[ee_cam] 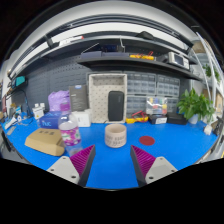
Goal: Pour water
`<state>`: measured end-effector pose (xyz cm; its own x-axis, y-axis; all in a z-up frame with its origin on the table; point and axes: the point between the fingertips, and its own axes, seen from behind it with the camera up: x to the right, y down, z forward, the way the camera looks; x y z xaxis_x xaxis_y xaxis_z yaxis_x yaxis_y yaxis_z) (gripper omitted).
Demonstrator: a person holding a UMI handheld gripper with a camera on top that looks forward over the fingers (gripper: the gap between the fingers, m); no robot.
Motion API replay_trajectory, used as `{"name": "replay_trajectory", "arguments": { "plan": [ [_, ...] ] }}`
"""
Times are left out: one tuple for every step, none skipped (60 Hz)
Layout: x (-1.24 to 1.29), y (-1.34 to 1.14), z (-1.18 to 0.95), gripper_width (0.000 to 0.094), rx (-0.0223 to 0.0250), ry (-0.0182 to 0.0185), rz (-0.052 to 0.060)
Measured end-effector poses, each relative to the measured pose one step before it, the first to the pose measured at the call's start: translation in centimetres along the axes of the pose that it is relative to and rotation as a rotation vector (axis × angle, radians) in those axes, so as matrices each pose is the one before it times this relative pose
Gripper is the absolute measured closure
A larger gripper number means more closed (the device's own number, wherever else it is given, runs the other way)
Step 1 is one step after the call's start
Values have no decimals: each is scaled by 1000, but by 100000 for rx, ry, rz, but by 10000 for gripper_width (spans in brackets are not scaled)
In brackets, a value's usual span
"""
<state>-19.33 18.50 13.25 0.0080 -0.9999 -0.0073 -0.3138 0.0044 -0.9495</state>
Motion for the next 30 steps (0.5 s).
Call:
{"name": "replay_trajectory", "arguments": {
  "plan": [
    [-941,220,-52,227,-210,-698,754],
    [-900,197,-63,226,-133,-791,623],
    [-835,137,-70,227,-166,-887,461],
    [-837,185,-40,226,-176,-881,409],
    [-763,150,-29,227,-166,-762,314],
    [-739,161,-16,227,-192,-753,141],
    [-690,125,-12,226,-143,-688,8],
    [-699,129,22,227,-178,-810,-62],
    [-701,137,80,227,-237,-870,-109],
    [-650,141,83,229,-312,-876,-92],
    [-620,131,130,227,-333,-775,-103],
    [-562,112,149,227,-378,-744,-86],
    [-593,113,200,227,-395,-746,-166],
    [-596,113,219,228,-294,-752,-242],
    [-519,66,240,227,-218,-691,-317],
    [-469,24,247,227,-183,-583,-369],
    [-394,-4,299,227,-188,-381,-335],
    [-333,31,279,229,-138,-90,-345],
    [-304,-11,310,228,-61,7,-351],
    [-270,-56,357,227,-16,-16,-340],
    [-240,-103,359,227,-12,-52,-338],
    [-192,-107,329,228,37,-57,-292],
    [-172,-114,350,226,78,110,-185],
    [-168,-231,264,226,-188,268,-137],
    [-47,-96,412,225,566,281,-107],
    [-87,-187,380,225,254,359,-28],
    [-79,-177,357,226,234,287,-80],
    [-43,-196,359,226,251,215,-163],
    [-51,-173,359,226,210,236,-232],
    [-14,-103,326,225,156,337,-204]
  ]
}}
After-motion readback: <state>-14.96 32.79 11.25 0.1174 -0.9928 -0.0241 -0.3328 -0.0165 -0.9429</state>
